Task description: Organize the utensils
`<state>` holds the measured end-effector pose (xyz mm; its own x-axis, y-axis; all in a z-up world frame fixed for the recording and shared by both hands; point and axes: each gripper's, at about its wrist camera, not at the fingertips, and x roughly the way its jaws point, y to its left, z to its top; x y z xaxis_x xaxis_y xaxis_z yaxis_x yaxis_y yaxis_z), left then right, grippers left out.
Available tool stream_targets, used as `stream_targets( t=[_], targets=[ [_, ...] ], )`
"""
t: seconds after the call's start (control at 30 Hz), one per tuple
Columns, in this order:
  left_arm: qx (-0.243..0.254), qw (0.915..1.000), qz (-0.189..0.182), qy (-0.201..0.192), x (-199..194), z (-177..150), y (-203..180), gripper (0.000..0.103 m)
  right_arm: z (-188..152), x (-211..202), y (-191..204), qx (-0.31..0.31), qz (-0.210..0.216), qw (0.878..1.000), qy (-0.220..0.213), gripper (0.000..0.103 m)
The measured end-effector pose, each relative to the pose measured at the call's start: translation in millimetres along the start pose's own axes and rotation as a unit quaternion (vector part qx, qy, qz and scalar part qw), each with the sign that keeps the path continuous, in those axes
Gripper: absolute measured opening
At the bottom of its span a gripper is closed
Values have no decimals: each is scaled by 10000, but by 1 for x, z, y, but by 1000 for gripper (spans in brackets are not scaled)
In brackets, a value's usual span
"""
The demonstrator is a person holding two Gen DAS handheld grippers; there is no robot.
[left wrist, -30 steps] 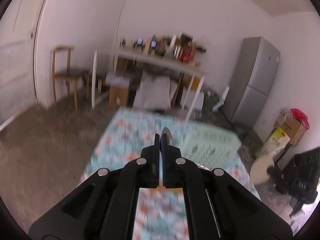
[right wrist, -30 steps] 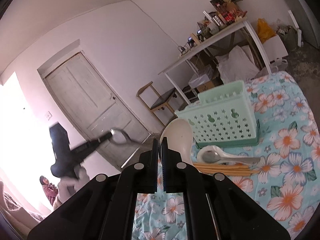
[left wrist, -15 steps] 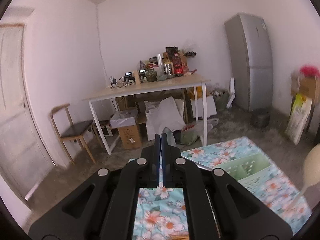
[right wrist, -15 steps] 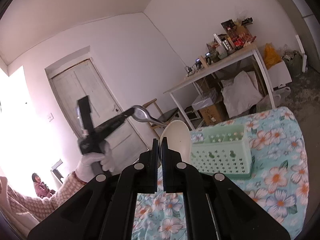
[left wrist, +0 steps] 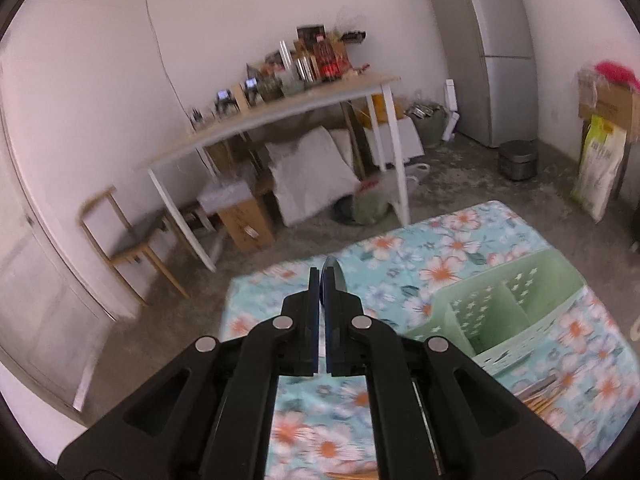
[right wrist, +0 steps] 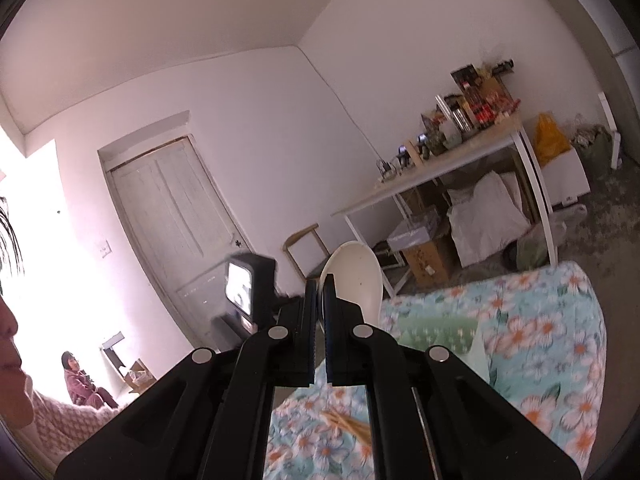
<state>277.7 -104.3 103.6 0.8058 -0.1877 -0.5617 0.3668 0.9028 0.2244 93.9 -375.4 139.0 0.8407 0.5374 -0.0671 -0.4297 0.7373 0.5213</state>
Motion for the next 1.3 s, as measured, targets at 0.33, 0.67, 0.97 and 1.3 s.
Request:
stream_targets(
  t=[0.33, 0.67, 0.97, 1.3],
  targets=[
    [-841, 9926, -870, 135, 21, -14, 16, 17, 40, 32, -10, -292, 119, 9993, -189, 4],
    [-1866, 9685, -1620, -290, 3, -31, 44, 36, 36, 97, -38, -263, 246, 9992, 182, 4],
    [-2024, 9665, -1552, -303, -26, -77, 59, 39, -7, 131, -77, -218, -125, 9959, 867, 4],
    [-2156, 9661, -1404, -230, -50, -135, 51, 39, -44, 131, -71, -866, -1061, 9789, 1514, 8]
  ],
)
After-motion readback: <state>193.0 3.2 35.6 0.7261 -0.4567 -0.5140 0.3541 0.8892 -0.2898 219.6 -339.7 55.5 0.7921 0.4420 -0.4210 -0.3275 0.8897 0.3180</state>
